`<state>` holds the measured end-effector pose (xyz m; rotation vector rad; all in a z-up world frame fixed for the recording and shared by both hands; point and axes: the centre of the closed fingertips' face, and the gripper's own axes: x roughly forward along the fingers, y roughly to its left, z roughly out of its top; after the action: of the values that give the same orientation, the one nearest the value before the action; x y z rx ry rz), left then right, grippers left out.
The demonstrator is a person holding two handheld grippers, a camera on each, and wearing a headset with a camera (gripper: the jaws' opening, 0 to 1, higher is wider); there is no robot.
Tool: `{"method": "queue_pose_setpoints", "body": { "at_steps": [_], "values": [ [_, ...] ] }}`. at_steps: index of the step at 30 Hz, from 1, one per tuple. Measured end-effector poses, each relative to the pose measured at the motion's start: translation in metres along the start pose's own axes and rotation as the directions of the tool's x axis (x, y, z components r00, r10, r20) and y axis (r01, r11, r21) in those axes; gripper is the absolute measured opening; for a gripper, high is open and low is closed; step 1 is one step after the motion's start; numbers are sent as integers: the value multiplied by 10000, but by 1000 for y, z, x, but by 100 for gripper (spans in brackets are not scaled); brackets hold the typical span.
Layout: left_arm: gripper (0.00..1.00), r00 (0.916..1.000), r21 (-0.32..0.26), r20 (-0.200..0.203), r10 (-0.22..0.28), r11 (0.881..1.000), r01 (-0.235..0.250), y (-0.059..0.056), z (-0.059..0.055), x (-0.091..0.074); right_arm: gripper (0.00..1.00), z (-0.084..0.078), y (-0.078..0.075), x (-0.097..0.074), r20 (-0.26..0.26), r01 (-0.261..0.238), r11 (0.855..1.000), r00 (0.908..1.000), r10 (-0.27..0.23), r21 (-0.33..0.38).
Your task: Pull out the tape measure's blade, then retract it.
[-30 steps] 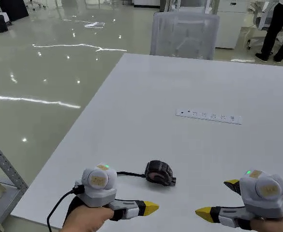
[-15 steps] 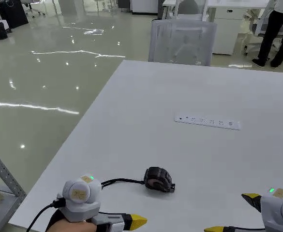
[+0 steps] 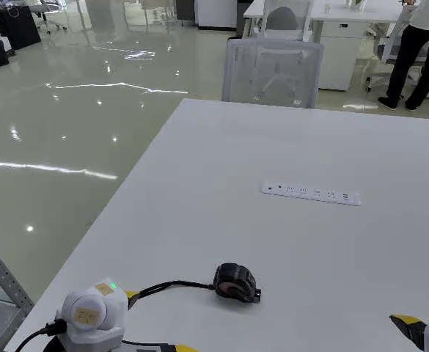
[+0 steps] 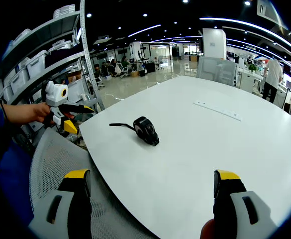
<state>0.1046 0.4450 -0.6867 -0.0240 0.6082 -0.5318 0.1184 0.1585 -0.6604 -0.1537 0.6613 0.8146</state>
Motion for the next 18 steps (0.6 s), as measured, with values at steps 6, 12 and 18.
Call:
{"method": "queue_pose_setpoints", "body": {
  "at_steps": [6,12,18],
  "values": [
    [100,10000,-143,-16,87,9999,-87,8,-3,-8,100,1,-4,-16,122,185,9997,9998,-186,134],
    [100,9995,-86,-324,41,10000,-44,10,-6,-17,100,0,-6,-29,87,254,9997,9996,-254,66],
    [100,9988,-57,-498,19,10000,-22,12,-6,-23,100,4,-8,-37,158,332,9994,9993,-331,-34]
  ]
}}
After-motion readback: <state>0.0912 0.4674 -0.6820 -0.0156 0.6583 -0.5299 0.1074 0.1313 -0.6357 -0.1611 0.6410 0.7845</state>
